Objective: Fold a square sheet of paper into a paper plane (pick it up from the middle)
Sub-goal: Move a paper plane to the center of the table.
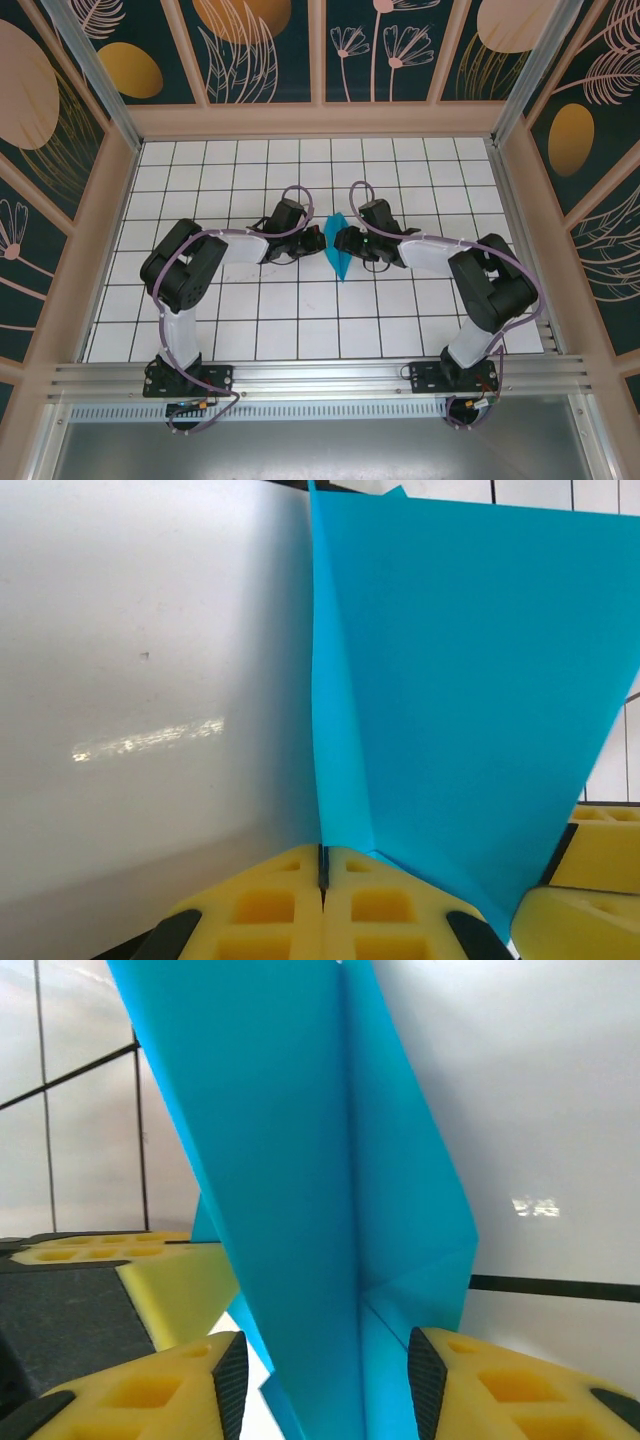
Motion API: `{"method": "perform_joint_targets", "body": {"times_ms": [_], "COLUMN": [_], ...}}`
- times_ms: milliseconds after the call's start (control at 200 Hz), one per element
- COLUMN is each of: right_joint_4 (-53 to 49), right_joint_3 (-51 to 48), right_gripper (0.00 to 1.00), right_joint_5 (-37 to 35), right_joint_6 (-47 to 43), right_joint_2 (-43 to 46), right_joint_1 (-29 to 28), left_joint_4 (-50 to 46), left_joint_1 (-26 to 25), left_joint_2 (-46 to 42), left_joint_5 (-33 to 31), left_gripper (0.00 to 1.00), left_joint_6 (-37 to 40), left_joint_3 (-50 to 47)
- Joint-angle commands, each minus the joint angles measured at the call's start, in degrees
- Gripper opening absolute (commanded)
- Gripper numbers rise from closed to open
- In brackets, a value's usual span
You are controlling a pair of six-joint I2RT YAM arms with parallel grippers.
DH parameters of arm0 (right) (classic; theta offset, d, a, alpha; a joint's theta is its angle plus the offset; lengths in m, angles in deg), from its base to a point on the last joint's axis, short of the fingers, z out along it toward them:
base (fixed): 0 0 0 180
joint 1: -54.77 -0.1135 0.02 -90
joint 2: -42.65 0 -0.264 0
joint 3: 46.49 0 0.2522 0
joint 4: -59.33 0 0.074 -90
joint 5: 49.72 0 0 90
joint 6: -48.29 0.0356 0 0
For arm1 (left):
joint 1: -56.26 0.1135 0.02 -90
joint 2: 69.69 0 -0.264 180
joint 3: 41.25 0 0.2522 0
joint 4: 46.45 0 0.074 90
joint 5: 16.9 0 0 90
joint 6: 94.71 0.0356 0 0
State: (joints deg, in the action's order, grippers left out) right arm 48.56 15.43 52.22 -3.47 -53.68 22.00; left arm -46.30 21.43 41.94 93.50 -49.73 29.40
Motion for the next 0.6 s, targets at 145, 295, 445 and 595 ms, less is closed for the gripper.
{"method": "perform_joint_targets", "body": {"times_ms": [145,295,445,595], "right_joint_4": [-2.6,-3.8,-4.9,-4.8], "right_joint_3": [2.4,3.7,5.7,6.4], "right_gripper": [0.51,0.53,0.56,0.56], "right_joint_5": [-2.1,-3.4,-4.8,-2.6], "right_joint_6": [-1.7,-3.1,-5.2,-5.5], "right_joint_2": [-1.4,-1.8,-2.7,-4.1], "right_joint_1": [-1.0,-1.1,-1.0,-1.2], "left_joint_4": [-1.7,-2.1,-2.3,-2.3], "left_joint_1": [0.6,0.6,0.6,0.6], "left_joint_2": [1.5,1.7,1.7,1.8], "left_joint_5": [-0.6,-0.5,-0.4,-0.5], "left_gripper": [0.0,0.0,0.0,0.0], "left_joint_6": [0.5,0.9,1.1,0.9], "left_joint_3": [0.3,0.6,0.7,0.8]}}
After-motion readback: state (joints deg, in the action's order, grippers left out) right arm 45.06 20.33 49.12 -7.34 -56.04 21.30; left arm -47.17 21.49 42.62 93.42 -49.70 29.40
